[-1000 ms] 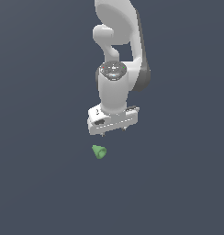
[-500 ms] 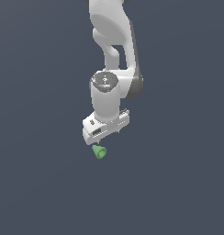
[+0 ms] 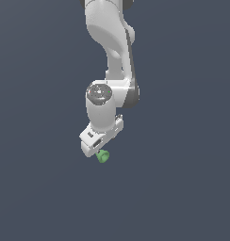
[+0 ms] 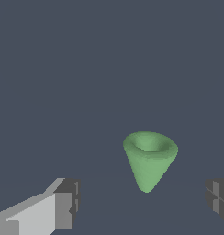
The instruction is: Pick up the object and move it to a goal position.
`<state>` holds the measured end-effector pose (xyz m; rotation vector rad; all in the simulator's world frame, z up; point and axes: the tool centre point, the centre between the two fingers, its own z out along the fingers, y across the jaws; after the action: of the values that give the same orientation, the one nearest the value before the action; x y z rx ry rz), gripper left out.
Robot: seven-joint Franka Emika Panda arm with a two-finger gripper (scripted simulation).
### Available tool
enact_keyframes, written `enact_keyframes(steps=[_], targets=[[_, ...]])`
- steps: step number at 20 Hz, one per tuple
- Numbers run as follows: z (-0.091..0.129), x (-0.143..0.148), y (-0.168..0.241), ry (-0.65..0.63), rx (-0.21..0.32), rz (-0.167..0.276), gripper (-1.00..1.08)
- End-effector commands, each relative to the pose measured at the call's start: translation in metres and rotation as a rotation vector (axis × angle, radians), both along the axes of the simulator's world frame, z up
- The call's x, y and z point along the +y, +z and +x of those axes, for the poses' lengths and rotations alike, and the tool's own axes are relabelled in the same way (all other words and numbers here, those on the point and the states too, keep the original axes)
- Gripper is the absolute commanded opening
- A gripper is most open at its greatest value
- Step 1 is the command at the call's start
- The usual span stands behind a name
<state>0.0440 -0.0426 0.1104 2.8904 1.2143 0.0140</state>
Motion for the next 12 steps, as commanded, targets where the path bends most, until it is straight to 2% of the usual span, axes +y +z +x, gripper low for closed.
enact_keyframes(steps=[1,12], targets=[[0.002,-0.006,-0.006,0.062,0.002,-0.001,1.0],[0.006,-0.027,-0.027,0.256,0.01,0.0,1.0]])
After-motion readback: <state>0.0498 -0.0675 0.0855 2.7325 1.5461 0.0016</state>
